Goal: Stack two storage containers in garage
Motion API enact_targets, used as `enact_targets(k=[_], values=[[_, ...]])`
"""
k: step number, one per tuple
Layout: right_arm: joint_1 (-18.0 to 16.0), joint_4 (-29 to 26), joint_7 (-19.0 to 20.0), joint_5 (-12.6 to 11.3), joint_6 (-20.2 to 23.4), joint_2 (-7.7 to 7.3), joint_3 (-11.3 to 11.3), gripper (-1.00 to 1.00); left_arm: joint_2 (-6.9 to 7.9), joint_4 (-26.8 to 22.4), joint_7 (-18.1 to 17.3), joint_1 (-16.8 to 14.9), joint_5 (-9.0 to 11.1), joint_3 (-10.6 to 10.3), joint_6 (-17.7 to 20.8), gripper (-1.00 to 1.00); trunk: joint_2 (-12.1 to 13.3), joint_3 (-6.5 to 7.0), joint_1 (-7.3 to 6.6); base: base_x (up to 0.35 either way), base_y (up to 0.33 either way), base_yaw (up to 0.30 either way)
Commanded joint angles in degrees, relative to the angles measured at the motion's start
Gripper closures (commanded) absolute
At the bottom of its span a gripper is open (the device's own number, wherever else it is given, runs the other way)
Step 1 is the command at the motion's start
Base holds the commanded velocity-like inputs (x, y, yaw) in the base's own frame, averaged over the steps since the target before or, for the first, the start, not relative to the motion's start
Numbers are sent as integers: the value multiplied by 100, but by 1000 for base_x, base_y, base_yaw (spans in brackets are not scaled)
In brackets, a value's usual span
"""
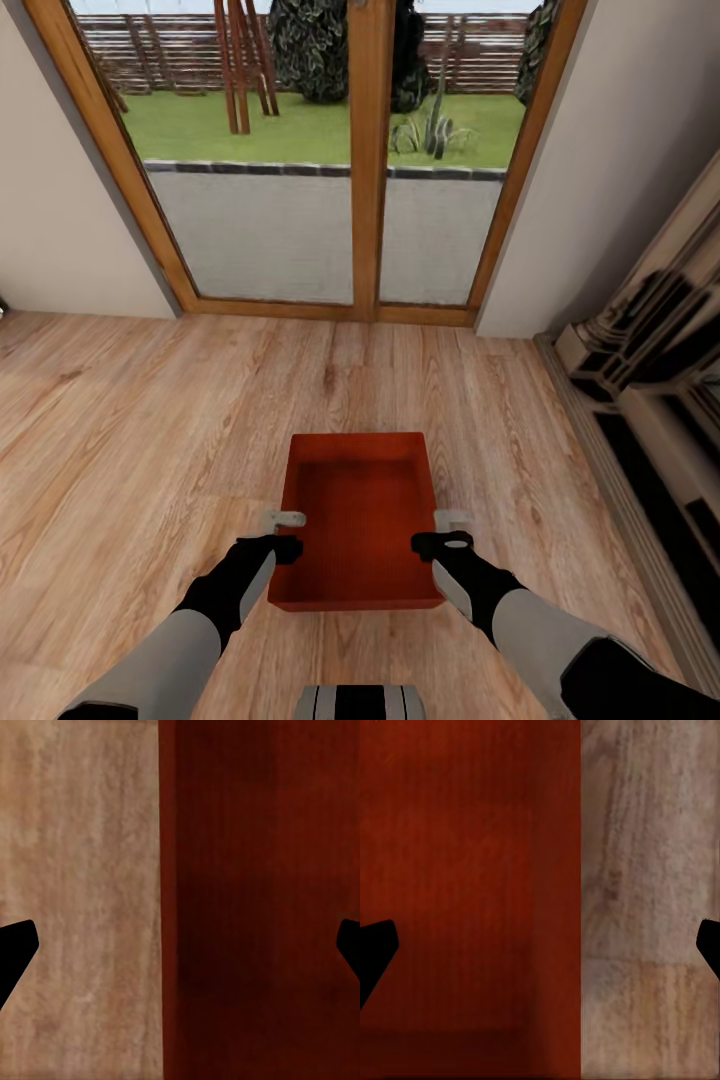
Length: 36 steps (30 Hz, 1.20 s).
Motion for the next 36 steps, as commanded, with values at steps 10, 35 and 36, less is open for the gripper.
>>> enact_targets(k=[10, 35, 36], values=[[-89, -3, -40, -37, 349, -25, 48, -100, 2, -9, 38, -1, 34, -33, 33, -100, -282, -130, 153, 0, 0, 0], [-92, -3, -40, -37, 357, -27, 48, -100, 18, -53, 29, -1, 33, -24, 27, -100, -683, -309, 372, 0, 0, 0], [-92, -3, -40, -37, 357, -27, 48, -100, 19, -53, 29, -1, 35, -24, 27, -100, -683, -309, 372, 0, 0, 0]])
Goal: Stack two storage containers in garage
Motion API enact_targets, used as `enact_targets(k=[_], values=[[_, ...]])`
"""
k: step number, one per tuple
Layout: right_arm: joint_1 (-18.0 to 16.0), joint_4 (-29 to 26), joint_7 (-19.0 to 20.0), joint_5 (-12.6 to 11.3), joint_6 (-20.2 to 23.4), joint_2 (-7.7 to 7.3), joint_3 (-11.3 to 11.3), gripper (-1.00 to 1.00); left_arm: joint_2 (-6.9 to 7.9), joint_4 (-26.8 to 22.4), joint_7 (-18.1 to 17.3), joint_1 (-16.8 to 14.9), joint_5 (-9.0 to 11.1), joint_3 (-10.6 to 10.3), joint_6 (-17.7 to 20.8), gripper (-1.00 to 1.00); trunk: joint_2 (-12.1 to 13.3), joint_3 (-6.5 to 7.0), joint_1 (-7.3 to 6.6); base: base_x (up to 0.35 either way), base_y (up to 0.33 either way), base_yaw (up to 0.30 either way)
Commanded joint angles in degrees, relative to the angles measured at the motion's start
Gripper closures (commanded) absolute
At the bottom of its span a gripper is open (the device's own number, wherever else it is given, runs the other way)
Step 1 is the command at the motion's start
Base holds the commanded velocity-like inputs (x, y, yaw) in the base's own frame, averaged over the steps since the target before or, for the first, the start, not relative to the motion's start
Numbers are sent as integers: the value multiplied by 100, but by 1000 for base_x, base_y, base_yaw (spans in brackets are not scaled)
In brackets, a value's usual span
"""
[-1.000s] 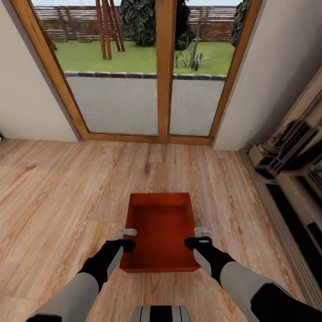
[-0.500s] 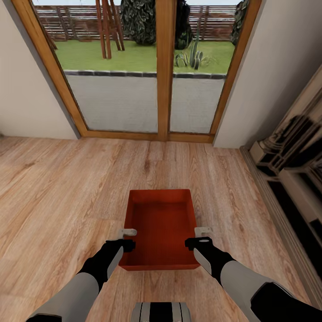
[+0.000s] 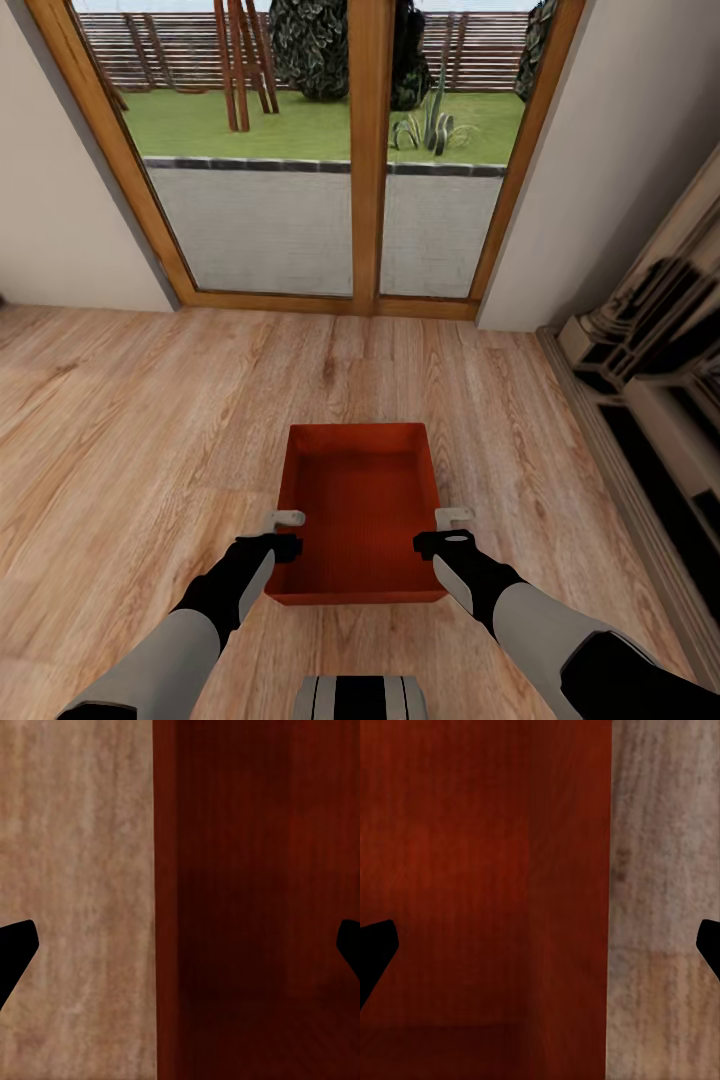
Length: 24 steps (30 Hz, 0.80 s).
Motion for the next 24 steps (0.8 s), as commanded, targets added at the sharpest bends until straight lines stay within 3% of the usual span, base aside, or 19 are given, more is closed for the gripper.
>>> enact_targets(k=[1, 17, 24], values=[[-3, -12, -39, -34, 34, -3, 48, -100, 4, -10, 41, -1, 34, -32, 30, -100, -2, -4, -1, 0, 0, 0], [-3, -12, -39, -34, 34, -15, 48, -100, 4, -2, 50, -1, 38, -31, 30, -100, -2, -4, -1, 0, 0, 0], [-3, -12, -39, -34, 34, -121, 48, -100, 6, 5, 50, -1, 38, -31, 30, -100, -2, -4, -1, 0, 0, 0]])
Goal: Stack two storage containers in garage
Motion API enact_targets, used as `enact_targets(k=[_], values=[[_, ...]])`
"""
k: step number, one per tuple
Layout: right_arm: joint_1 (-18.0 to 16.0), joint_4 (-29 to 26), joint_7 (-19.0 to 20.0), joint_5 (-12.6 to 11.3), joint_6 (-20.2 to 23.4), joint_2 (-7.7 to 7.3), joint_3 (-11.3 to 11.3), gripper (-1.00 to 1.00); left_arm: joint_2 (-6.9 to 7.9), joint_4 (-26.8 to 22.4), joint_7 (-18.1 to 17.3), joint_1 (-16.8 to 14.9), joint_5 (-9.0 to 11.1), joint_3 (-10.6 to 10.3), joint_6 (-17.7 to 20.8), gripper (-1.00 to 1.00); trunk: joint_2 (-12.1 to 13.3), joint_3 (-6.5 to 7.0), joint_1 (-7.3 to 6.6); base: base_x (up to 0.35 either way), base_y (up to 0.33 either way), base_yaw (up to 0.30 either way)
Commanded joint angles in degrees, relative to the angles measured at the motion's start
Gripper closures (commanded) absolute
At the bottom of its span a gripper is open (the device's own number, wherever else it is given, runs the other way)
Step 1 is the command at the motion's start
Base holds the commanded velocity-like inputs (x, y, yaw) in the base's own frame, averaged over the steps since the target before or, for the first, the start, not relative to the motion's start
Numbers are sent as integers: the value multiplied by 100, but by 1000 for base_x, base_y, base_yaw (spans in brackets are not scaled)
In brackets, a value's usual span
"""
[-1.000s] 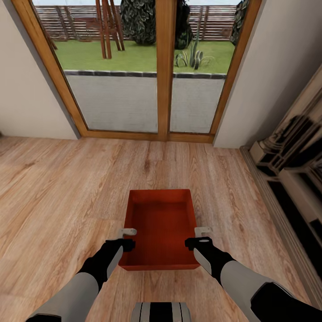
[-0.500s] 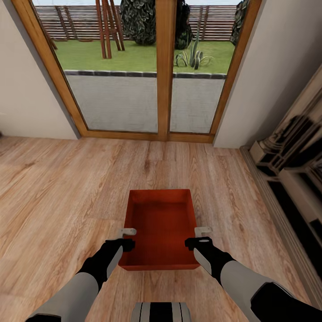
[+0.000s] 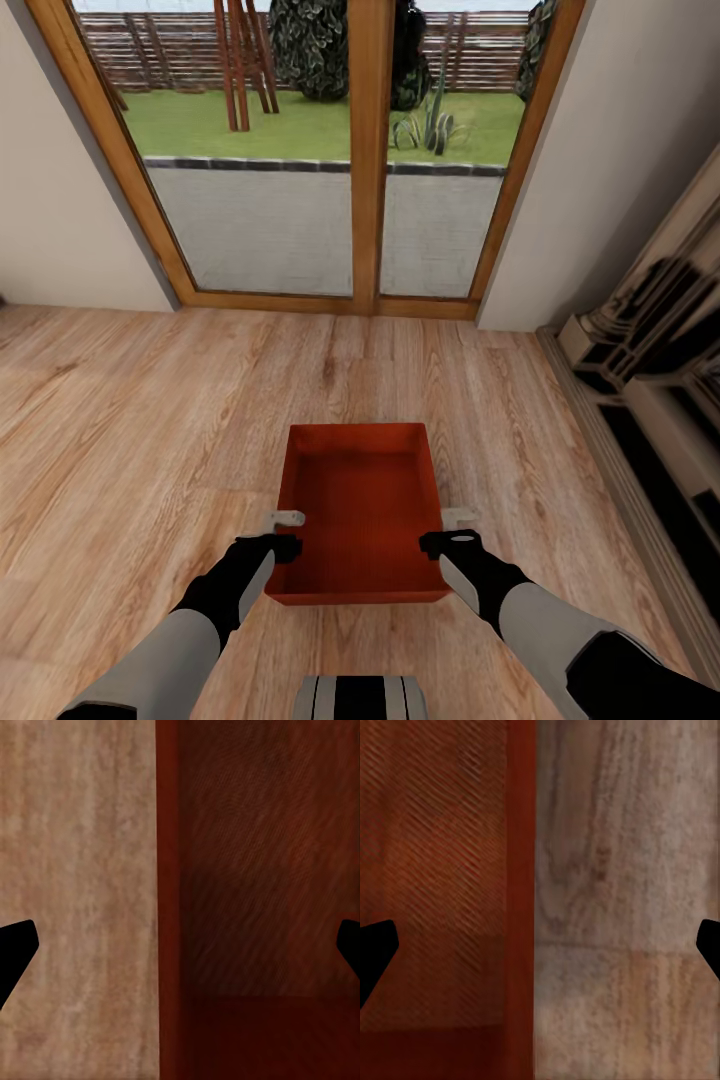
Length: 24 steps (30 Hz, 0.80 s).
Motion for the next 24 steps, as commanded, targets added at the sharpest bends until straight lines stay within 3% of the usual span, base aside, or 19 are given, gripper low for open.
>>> enact_targets(k=[1, 6, 24], values=[[-3, -12, -39, -35, 34, -5, 48, -100, 3, -7, 41, -1, 33, -32, 30, -100, -42, -22, 21, 0, 0, 0], [-3, -12, -39, -37, 34, -9, 48, -100, 2, 3, 44, -1, 30, -33, 30, -100, -165, -120, 92, 0, 0, 0], [-3, -13, -39, -35, 34, -9, 48, -100, 2, -7, 29, -1, 29, -35, 47, -100, -165, -120, 92, 0, 0, 0]])
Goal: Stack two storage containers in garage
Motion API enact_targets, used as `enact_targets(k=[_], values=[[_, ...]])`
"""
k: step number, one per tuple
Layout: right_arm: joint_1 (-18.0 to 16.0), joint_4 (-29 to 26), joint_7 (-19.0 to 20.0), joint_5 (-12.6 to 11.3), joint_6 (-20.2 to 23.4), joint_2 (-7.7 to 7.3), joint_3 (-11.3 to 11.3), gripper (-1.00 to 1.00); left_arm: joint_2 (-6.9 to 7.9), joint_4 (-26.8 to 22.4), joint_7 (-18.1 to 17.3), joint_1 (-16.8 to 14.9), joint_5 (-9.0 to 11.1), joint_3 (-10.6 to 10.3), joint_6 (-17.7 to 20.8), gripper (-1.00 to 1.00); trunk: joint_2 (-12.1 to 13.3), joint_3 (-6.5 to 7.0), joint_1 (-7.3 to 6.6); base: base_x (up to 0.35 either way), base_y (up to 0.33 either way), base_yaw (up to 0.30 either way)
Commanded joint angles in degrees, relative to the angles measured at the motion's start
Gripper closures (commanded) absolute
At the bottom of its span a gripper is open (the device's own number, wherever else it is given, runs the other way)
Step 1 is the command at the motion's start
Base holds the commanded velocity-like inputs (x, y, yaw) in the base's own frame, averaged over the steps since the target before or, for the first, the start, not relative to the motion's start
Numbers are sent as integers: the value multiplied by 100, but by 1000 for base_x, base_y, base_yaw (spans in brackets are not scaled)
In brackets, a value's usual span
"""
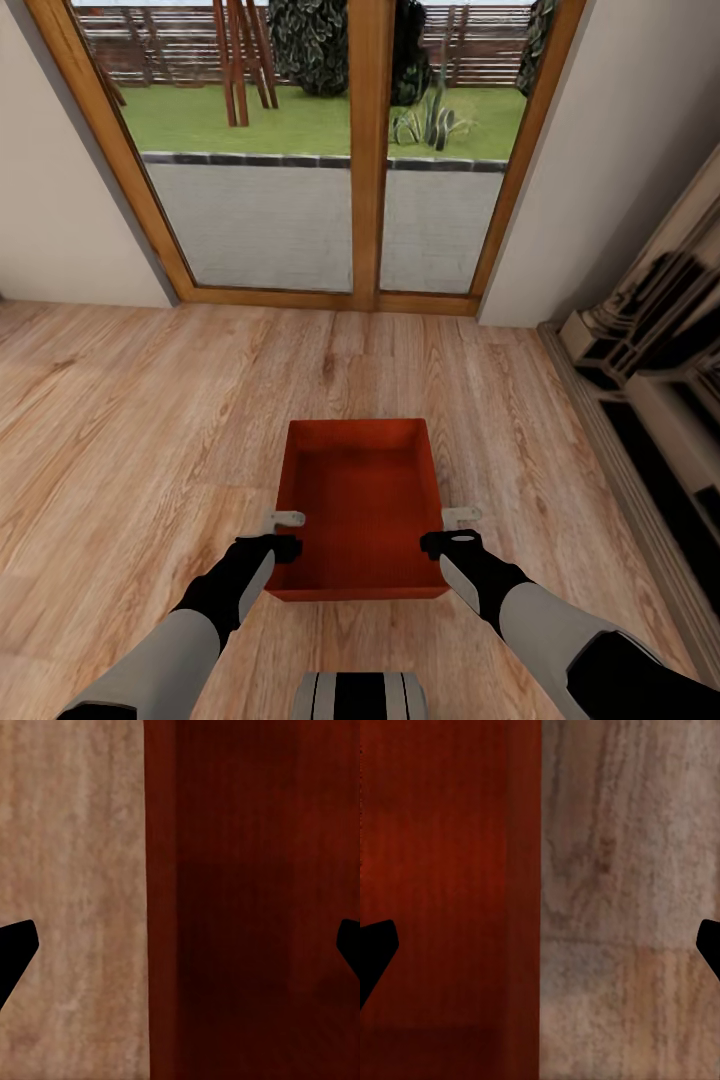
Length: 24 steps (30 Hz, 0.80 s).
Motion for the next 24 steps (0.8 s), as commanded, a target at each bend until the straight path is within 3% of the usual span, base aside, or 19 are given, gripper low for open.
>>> enact_targets(k=[1, 24], values=[[-3, -15, -39, -35, 34, -3, 48, -100, 3, -10, 41, -1, 34, -31, 30, -100, -2, -4, -1, 0, 0, 0], [-3, -15, -39, -32, -1, -4, 48, -100, 20, 34, 65, -1, 70, 29, 30, -100, -2, -4, -1, 0, 0, 0]])
